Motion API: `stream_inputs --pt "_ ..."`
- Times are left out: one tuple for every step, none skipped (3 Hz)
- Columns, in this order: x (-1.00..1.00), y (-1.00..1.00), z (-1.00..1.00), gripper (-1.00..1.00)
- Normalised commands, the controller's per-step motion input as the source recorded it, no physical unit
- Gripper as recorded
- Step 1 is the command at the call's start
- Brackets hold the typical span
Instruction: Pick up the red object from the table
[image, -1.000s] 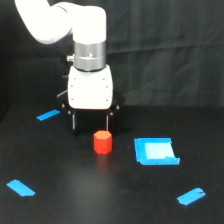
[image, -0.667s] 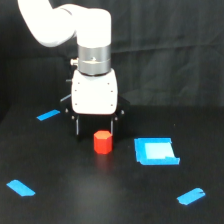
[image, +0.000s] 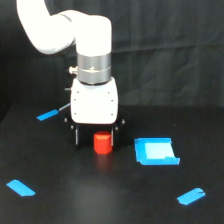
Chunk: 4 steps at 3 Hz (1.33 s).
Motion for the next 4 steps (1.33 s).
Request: stream_inputs --pt "-0.07 -0.1 -0.05 -0.97" --pt "-0.04 -0.01 0.01 -0.98" --pt "-0.01 0.08 0.24 -0.99" --pt "0.1 0.09 0.59 -0.98"
